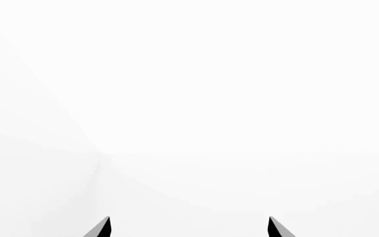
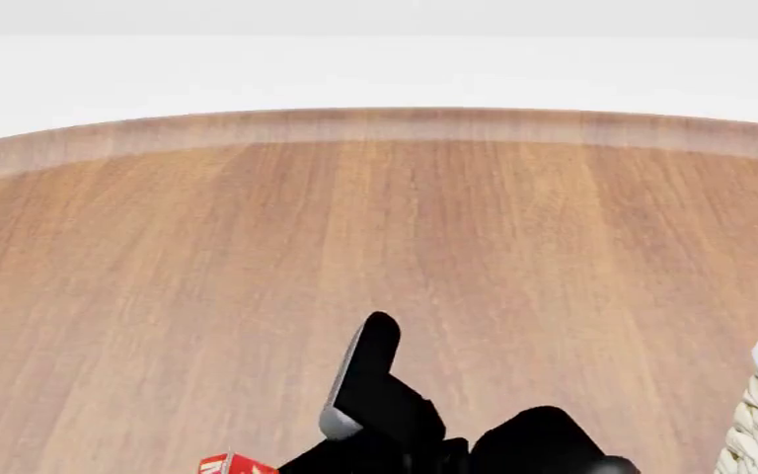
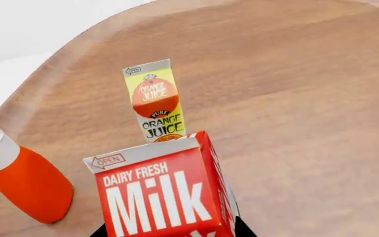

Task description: Pick the milk and place it in the basket.

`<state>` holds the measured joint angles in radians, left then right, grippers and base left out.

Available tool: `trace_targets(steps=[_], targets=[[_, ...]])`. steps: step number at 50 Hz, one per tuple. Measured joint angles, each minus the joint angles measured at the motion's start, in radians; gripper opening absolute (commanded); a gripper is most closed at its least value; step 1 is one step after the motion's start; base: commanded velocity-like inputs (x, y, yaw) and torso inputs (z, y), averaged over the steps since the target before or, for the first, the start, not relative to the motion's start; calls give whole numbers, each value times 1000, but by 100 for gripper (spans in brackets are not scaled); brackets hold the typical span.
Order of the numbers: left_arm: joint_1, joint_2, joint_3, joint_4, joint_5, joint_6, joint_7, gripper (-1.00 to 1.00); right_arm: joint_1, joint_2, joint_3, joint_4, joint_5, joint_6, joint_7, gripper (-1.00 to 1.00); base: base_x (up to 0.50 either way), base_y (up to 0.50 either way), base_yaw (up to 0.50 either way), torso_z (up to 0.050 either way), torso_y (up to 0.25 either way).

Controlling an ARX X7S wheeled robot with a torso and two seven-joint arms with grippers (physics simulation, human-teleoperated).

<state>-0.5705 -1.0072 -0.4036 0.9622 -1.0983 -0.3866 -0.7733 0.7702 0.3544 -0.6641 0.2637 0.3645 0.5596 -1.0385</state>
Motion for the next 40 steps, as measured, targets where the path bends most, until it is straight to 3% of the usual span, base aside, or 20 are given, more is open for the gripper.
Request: trace_targets(steps=[16,40], targets=[[-8,-6,9,-4,-1,3,-4,100,2,60,156,-218,61,64,148,-100,0,0,0,0,1],[-13,-11,19,-8,2,11,-6,100,14,46,391,-280,102,44,391,-100,0,0,0,0,1]])
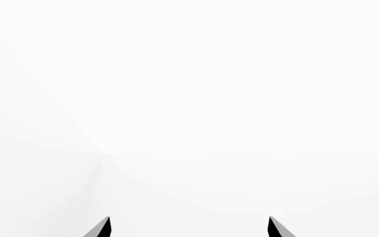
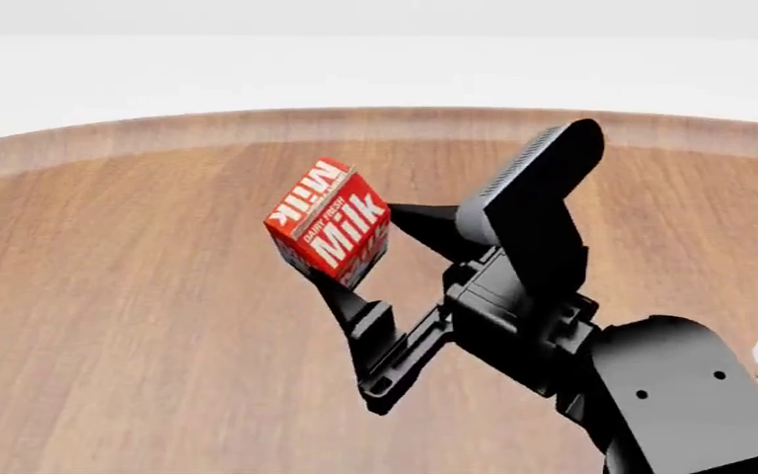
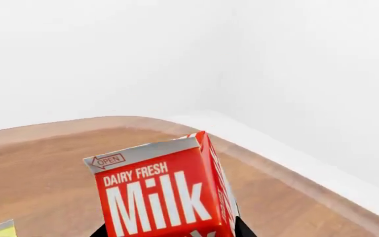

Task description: Pick the milk and place it in the basket.

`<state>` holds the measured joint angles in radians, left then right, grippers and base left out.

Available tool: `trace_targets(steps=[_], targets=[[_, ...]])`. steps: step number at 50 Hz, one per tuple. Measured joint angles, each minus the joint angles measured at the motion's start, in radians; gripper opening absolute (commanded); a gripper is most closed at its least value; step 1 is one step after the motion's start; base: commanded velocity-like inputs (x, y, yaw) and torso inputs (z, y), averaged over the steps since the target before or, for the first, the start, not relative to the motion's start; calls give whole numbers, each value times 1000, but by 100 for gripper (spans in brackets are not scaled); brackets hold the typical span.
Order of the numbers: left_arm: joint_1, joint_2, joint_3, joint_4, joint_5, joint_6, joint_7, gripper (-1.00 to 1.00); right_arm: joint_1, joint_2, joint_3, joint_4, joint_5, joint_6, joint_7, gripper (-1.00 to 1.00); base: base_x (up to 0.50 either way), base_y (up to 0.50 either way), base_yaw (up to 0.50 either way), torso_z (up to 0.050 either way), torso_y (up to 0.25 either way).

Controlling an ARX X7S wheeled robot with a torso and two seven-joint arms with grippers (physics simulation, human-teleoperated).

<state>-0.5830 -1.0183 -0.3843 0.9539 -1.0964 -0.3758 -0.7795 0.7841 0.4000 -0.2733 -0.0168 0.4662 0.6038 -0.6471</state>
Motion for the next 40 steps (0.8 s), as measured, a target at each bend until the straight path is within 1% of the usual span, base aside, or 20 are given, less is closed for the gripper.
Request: trace_targets(steps=[13,24,40], targets=[[7,-3,-3,2,-1,4,-2,100,7,-27,135,-22,-4,22,203,-100,0,0,0,0,1],[13,-5,-5,3,-1,7,-3,100,-7,-50,242,-66,-5,79,388,-100,0,0,0,0,2],[14,-8,0,2,0,12,-6,100,-65,-56,368,-125,-39,96,585,-100,0,0,0,1,1]])
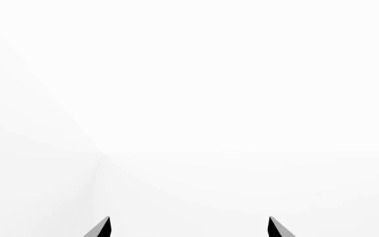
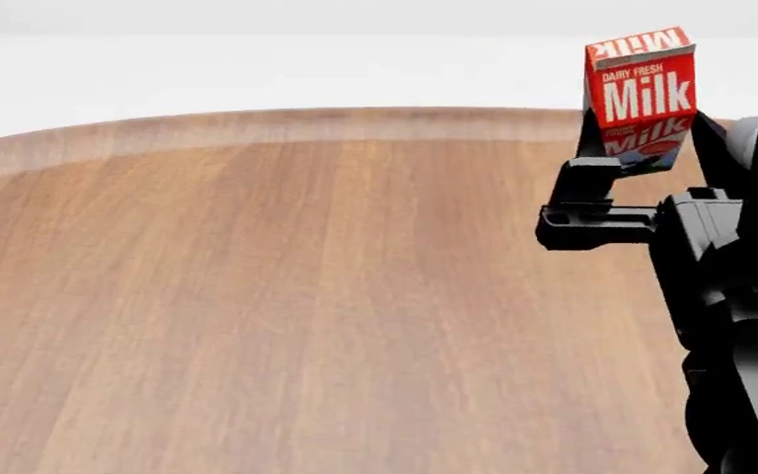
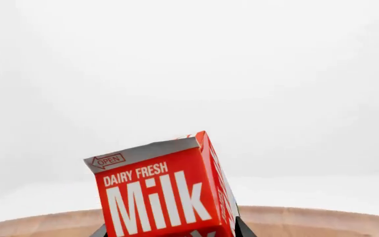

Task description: Pick the milk and place it in the basket.

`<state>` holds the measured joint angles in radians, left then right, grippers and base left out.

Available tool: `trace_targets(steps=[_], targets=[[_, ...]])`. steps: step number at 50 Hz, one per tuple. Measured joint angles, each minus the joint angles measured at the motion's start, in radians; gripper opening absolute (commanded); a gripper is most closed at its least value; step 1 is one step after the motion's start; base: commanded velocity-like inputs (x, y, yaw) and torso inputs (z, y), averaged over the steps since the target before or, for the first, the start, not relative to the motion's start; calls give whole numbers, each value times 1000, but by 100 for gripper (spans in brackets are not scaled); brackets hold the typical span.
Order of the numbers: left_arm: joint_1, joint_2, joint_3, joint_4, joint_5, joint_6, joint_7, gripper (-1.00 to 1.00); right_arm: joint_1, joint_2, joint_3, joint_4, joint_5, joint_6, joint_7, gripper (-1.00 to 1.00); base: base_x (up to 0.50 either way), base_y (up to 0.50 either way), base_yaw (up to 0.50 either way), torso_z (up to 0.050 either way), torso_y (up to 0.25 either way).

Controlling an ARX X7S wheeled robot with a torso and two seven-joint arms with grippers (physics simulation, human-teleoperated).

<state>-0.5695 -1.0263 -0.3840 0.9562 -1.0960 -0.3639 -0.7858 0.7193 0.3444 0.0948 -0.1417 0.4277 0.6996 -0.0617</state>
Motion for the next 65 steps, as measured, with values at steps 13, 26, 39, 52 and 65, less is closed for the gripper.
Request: trace_targets(steps=[13,26,39,52,65], targets=[[-4,-4,6,-3,1,4,-1,100,-54,4,79,-32,-10,-19,75,-100,0,0,0,0,2],[-13,-7,20,-5,3,6,-5,100,-74,-1,94,3,-18,-59,83,-100,0,0,0,1,2],[-14,-10,26,-6,4,9,-7,100,-78,-3,90,22,-17,-78,82,-100,0,0,0,1,2],[-9,-11,23,-7,5,13,-6,100,-32,43,83,21,-8,-50,70,-100,0,0,0,0,2],[-2,-14,14,-10,3,16,-7,100,133,182,85,7,3,43,36,-100,0,0,0,1,2]])
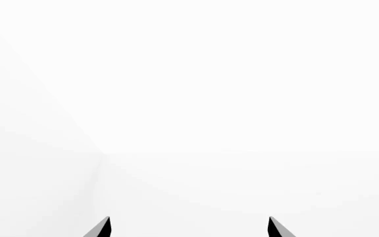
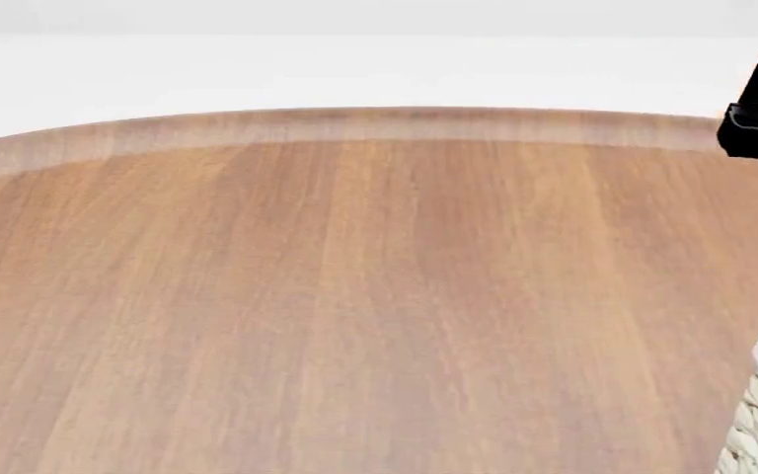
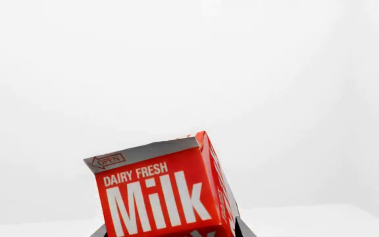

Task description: Pick the milk and place it in the basket.

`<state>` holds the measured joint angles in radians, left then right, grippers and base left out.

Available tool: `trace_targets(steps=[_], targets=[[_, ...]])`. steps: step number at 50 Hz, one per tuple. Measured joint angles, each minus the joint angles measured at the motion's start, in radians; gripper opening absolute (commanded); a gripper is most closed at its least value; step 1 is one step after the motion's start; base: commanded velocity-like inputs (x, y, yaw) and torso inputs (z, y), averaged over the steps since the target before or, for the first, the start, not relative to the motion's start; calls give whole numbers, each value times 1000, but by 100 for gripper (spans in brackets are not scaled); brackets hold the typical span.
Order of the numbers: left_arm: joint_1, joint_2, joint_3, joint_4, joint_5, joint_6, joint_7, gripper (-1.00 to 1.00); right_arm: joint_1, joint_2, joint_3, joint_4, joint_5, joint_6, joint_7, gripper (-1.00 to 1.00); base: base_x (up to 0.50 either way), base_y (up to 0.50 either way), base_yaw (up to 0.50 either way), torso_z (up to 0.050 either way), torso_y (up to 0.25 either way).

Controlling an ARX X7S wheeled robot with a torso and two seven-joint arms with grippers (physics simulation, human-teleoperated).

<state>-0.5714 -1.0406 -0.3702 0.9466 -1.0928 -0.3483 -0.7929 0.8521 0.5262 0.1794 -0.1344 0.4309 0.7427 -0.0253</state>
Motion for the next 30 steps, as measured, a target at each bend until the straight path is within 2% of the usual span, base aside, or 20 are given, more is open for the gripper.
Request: trace_targets(steps=[30], targets=[[2,-6,2,-2,1,4,-4,100,259,348,34,-39,112,274,-180,-100,0,0,0,0,1]])
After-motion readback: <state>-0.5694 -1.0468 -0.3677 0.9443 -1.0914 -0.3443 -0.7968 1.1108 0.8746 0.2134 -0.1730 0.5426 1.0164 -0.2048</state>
